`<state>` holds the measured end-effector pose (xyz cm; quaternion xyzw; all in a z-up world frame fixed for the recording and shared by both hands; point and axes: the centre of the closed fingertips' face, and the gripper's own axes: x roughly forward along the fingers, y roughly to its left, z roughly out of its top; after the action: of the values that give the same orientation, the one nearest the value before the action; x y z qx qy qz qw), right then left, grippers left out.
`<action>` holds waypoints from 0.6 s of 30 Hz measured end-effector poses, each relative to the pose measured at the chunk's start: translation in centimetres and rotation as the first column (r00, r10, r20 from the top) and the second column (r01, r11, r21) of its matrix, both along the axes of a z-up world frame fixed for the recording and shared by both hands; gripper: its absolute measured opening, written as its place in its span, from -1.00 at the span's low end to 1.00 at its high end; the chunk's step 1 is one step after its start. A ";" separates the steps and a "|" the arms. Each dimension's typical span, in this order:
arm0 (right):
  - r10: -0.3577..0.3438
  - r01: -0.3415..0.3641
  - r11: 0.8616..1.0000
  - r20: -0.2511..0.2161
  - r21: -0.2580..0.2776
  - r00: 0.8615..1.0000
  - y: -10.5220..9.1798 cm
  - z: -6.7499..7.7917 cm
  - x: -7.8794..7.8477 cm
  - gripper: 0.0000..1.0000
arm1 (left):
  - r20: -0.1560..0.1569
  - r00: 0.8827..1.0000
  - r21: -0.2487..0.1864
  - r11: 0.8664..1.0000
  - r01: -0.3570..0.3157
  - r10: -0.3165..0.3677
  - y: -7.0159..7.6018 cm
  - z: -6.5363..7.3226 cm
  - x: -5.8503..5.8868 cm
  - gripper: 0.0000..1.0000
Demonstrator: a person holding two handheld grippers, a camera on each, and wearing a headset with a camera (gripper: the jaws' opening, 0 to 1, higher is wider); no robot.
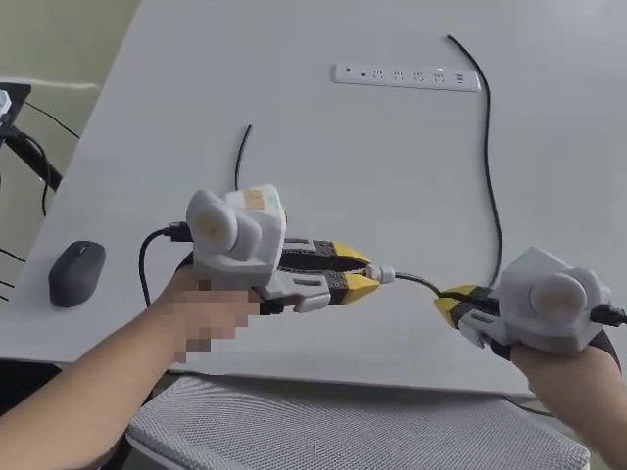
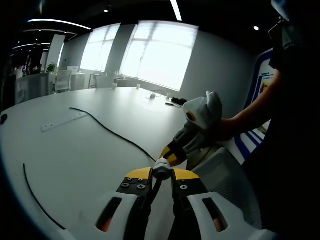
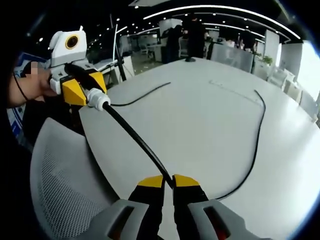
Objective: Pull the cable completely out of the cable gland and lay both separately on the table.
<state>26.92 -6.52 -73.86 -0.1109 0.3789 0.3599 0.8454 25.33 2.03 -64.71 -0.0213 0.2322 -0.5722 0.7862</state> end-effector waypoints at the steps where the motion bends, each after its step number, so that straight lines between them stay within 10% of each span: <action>1: 0.004 -0.004 1.000 0.002 -0.004 1.000 0.0 0.0 0.0 -0.99 | 0.000 1.000 0.003 1.000 -0.001 0.001 0.0 -0.1 0.0 -0.71; 18: 0.189 -0.175 0.980 0.179 -0.091 0.966 1.6 4.4 -0.8 -0.79 | -0.018 1.000 -0.008 1.000 -0.005 0.004 0.2 0.2 0.5 -0.70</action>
<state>26.13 -4.93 -69.42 -0.2100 0.2994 0.4094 0.8358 25.86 2.27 -64.53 -0.0301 0.2367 -0.5712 0.7854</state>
